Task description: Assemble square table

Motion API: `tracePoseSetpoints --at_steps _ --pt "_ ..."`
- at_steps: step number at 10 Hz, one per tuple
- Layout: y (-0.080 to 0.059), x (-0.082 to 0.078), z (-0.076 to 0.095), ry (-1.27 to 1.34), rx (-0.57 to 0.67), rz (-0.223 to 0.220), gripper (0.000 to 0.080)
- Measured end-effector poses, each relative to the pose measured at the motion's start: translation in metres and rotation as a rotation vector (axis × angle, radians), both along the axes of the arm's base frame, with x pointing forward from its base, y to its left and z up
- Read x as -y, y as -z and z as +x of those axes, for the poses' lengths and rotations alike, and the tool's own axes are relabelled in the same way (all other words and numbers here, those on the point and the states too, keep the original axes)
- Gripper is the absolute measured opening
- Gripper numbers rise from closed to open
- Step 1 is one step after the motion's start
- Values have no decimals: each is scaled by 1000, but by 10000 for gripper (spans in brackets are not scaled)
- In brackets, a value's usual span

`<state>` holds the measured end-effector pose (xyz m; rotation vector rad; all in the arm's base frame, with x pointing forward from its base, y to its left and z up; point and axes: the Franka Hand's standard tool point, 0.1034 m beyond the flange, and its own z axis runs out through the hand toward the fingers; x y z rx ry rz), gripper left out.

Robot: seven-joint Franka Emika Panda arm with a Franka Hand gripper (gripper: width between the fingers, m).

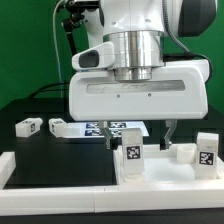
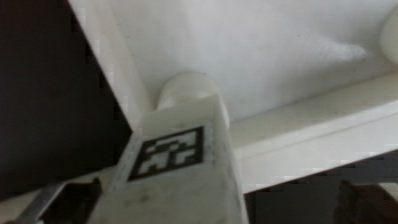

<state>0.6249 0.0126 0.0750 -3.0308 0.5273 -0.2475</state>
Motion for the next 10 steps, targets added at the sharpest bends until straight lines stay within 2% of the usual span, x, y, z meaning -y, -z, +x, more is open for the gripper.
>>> tracePoseSetpoints --at_steps 1,2,3,4,7,8,10 --pt "0 0 0 -1 0 0 601" --pt "0 0 0 8 0 2 423" --pt "0 1 0 102 -3 21 423" --pt "1 4 -1 160 -6 28 294" --pt "2 4 -1 392 -14 66 294" --pt "3 4 -1 556 -21 90 294" --pt "4 4 -3 938 -52 200 294"
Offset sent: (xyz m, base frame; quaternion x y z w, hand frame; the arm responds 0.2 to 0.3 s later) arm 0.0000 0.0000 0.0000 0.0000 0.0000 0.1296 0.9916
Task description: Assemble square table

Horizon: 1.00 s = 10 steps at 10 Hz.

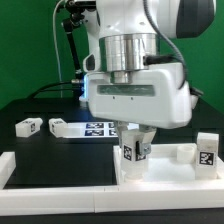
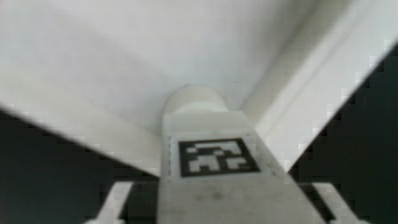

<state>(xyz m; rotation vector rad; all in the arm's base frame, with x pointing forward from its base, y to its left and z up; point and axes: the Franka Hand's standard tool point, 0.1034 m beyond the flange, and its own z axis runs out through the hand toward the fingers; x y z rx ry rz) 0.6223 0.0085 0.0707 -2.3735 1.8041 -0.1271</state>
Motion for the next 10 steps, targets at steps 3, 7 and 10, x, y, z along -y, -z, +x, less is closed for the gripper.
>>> tracePoseSetpoints --at_steps 3,7,10 --pt "1 0 0 263 -10 101 294" --pt "-1 0 1 -36 14 32 608" --pt "-1 1 0 -326 31 -23 647"
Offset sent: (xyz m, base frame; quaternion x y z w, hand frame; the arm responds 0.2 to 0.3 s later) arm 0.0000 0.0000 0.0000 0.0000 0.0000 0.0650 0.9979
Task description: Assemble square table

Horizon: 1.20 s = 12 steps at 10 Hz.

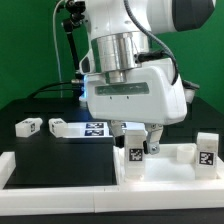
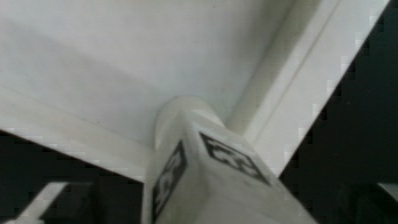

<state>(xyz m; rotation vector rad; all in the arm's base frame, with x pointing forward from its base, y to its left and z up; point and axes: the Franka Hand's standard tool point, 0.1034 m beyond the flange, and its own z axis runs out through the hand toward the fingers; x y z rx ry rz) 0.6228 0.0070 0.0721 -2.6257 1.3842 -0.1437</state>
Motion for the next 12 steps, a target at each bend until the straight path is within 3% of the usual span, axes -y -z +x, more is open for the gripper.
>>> tracePoseSetpoints --at_steps 2,4,5,7,9,10,11,12 --pt "0 1 0 -206 19 -49 649" --pt "-5 -6 6 -628 55 -175 649" --pt "-7 -6 8 -769 60 -205 649" --pt "-6 -5 7 -737 57 -201 649" --pt "-6 -5 7 -690 55 -193 391" --pt "-5 -1 6 -591 44 -180 391" --pt "-5 0 6 -534 39 -171 300" --pt "-4 1 5 -481 36 -163 299"
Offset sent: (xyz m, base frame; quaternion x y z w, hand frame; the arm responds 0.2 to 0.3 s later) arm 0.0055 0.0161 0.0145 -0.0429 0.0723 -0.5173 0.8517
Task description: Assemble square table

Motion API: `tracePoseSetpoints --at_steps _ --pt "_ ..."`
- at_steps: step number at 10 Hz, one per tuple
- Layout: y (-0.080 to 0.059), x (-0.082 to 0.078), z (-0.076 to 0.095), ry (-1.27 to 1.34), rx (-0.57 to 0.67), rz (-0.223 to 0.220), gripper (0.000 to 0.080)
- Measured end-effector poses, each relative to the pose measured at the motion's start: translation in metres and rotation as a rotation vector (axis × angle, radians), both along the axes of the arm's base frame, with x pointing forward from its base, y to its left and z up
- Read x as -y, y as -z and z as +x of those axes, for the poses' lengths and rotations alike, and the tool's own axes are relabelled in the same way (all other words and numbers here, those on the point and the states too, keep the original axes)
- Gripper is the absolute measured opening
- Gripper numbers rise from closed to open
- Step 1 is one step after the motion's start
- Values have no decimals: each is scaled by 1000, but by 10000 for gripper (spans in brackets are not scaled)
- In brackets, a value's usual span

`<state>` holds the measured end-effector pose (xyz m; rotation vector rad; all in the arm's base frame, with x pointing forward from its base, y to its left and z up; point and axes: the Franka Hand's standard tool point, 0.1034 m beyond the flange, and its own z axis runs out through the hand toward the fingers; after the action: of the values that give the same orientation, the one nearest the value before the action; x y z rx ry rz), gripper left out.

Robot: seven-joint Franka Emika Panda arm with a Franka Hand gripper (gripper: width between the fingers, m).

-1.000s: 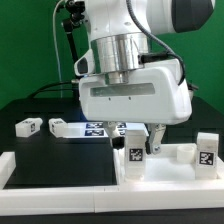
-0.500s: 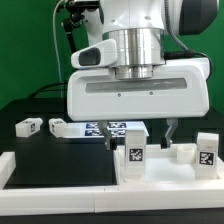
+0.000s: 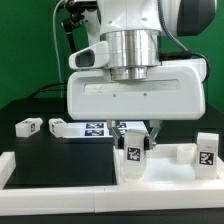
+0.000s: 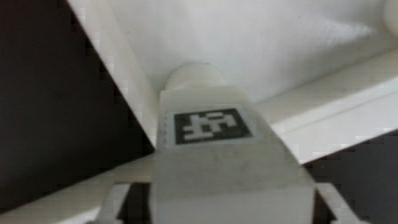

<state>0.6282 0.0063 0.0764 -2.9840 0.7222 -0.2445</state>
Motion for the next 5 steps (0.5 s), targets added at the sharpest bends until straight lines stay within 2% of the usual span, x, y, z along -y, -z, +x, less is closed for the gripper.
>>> tracePoseSetpoints --at_steps 3,5 --pt "2 5 -1 430 -25 71 298" --pt "2 4 -4 877 -84 184 296"
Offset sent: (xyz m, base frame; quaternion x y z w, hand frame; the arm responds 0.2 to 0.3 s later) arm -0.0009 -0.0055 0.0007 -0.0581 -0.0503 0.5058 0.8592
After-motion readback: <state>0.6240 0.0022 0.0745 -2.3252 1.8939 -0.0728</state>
